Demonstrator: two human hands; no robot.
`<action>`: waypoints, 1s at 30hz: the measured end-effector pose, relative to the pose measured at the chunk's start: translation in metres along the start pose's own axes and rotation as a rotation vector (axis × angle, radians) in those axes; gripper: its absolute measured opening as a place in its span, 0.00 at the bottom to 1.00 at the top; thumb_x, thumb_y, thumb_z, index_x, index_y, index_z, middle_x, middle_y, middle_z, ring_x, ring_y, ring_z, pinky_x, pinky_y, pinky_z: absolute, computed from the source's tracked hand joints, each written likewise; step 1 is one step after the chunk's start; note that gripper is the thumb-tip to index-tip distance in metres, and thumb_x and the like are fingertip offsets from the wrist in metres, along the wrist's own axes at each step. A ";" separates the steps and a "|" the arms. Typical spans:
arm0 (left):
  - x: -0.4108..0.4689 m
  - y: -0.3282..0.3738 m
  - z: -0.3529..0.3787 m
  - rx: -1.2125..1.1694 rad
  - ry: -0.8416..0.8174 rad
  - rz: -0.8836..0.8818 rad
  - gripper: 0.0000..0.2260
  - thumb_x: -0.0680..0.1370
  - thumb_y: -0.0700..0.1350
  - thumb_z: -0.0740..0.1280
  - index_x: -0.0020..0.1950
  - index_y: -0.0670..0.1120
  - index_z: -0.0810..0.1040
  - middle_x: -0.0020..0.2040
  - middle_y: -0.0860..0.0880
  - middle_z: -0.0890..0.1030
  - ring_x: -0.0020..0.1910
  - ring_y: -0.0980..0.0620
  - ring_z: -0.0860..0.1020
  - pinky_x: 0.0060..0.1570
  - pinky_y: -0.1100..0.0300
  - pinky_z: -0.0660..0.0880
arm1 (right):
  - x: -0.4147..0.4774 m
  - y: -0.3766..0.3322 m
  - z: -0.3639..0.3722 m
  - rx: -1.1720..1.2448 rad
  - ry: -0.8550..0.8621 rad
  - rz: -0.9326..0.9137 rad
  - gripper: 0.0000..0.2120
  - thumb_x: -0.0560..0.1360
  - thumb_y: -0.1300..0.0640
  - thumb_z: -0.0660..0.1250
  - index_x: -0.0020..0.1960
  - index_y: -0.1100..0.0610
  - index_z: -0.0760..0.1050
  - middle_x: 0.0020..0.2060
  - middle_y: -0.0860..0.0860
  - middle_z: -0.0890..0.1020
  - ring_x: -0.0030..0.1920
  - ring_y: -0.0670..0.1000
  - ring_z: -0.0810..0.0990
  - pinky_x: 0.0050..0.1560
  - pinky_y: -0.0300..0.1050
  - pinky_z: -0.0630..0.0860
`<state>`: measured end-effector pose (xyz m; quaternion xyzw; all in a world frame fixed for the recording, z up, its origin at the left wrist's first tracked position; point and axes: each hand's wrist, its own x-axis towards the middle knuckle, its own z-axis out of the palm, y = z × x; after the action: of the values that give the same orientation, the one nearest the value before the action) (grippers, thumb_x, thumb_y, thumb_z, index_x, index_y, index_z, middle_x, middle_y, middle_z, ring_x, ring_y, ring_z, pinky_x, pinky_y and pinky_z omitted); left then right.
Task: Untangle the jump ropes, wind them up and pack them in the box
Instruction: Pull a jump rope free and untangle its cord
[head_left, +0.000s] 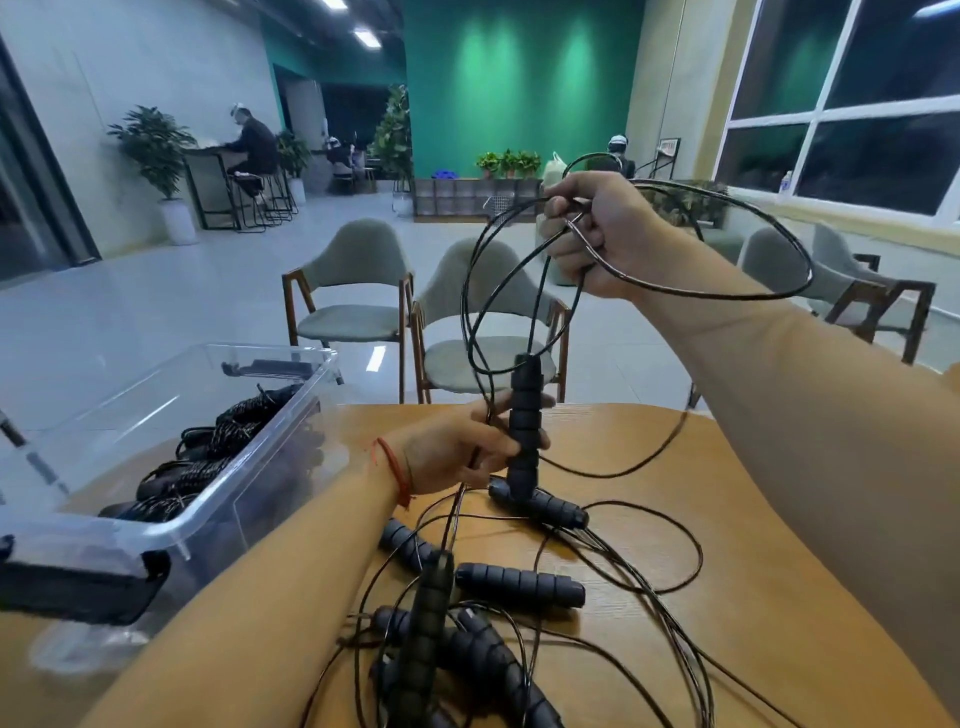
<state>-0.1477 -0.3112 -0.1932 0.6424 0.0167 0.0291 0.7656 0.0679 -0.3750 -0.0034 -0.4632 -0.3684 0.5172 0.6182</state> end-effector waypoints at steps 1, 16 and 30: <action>0.001 -0.002 0.001 0.055 0.063 -0.007 0.23 0.78 0.39 0.68 0.74 0.46 0.72 0.59 0.42 0.78 0.36 0.55 0.73 0.32 0.66 0.70 | 0.004 0.002 -0.003 -0.015 -0.008 0.019 0.15 0.81 0.55 0.62 0.35 0.53 0.71 0.32 0.44 0.55 0.20 0.41 0.57 0.17 0.35 0.54; 0.041 -0.020 -0.056 -0.637 0.729 -0.213 0.15 0.85 0.57 0.63 0.53 0.45 0.71 0.34 0.49 0.76 0.22 0.59 0.67 0.17 0.70 0.60 | 0.107 0.093 -0.071 -0.336 0.296 0.413 0.28 0.82 0.48 0.70 0.73 0.66 0.71 0.59 0.62 0.84 0.50 0.59 0.90 0.43 0.48 0.86; 0.054 -0.013 -0.064 -0.255 0.911 -0.055 0.17 0.81 0.55 0.69 0.63 0.45 0.73 0.39 0.48 0.80 0.28 0.54 0.75 0.20 0.66 0.65 | 0.075 0.146 -0.073 -0.645 0.082 0.497 0.20 0.85 0.45 0.65 0.57 0.62 0.83 0.49 0.56 0.89 0.42 0.51 0.85 0.44 0.42 0.80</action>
<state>-0.0979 -0.2472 -0.2161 0.4645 0.3641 0.2894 0.7536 0.1067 -0.3105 -0.1662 -0.7284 -0.3638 0.4898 0.3118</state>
